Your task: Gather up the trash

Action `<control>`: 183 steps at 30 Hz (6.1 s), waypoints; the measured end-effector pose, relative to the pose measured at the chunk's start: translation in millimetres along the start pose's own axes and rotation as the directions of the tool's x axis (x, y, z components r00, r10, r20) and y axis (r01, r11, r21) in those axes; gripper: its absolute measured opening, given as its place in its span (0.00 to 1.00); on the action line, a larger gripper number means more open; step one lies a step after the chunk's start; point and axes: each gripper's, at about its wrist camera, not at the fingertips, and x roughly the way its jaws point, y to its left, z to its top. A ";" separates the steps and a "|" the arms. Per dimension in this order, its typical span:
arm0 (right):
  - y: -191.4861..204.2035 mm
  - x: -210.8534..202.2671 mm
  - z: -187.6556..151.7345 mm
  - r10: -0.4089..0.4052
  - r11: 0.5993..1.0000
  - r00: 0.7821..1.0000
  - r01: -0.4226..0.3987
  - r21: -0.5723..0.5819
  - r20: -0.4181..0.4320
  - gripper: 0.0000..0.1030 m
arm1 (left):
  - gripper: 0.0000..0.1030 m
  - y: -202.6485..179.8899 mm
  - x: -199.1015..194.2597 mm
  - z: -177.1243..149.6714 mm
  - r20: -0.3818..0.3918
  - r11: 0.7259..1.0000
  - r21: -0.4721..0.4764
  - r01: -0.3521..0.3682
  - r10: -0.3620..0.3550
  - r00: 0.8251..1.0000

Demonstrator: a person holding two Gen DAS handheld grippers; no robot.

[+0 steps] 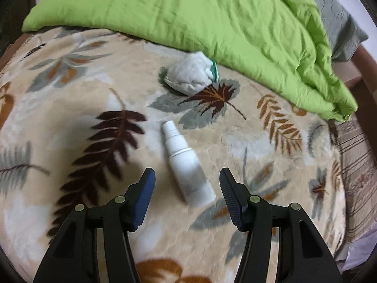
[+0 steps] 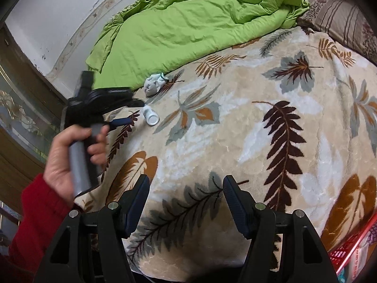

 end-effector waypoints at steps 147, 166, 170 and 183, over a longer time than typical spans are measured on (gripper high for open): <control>-159.6 -246.3 -100.3 -0.484 0.864 0.871 0.462 0.201 0.079 0.65 | 0.60 -249.7 -157.6 -339.5 -0.247 0.534 0.712 0.457 -0.418 0.874; 2.4 -213.0 -46.3 -0.692 0.721 0.643 0.590 0.364 0.328 0.99 | 0.91 -108.5 -251.9 -238.3 0.350 0.777 0.628 0.040 -0.328 0.877; 31.7 -201.9 -68.0 -0.682 0.731 0.656 0.611 0.303 0.323 1.00 | 0.93 -81.2 -256.0 -239.5 0.399 0.812 0.583 -0.017 -0.268 0.877; 26.6 -221.7 -103.5 -0.751 0.657 0.618 0.661 0.363 0.233 0.99 | 0.94 -62.6 -245.6 -264.9 0.383 0.815 0.577 -0.058 -0.208 0.900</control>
